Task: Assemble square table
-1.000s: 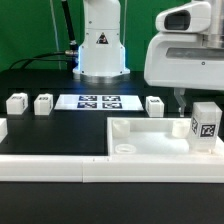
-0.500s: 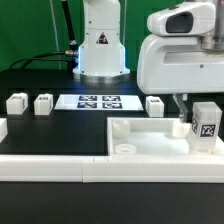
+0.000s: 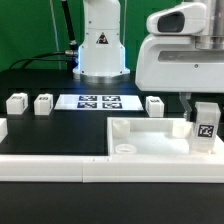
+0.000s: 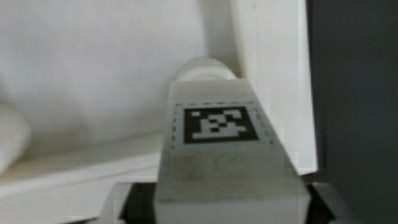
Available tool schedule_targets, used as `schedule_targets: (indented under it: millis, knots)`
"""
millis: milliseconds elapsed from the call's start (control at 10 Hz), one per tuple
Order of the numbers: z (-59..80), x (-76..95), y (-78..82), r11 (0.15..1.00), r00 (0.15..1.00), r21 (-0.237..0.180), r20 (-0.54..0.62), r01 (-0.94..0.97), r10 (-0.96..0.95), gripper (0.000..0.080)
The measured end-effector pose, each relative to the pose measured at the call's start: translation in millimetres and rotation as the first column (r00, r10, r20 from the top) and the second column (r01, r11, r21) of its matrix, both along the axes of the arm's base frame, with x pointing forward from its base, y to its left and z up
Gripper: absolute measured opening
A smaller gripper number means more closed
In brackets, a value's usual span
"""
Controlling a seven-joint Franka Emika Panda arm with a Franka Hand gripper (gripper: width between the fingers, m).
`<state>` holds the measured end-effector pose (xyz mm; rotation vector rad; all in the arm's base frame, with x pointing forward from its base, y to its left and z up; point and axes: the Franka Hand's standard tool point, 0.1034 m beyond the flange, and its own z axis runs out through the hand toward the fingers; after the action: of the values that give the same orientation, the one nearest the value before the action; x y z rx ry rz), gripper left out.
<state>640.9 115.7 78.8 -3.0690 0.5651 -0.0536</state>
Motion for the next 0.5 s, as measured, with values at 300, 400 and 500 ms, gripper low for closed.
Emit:
schedule_targets:
  millis: [300,400,500]
  knots:
    - [0.3,-6.3,-0.8,0.880,0.880,-0.012,0.027,0.475,-0.474,0.0291]
    - [-0.3,-7.4,-3.3,0.783,0.782,0.005,0.024,0.622,-0.622,0.0291]
    - [-0.5,-8.1,-4.4,0.728,0.728,0.016,0.020,0.685,-0.686,0.0291]
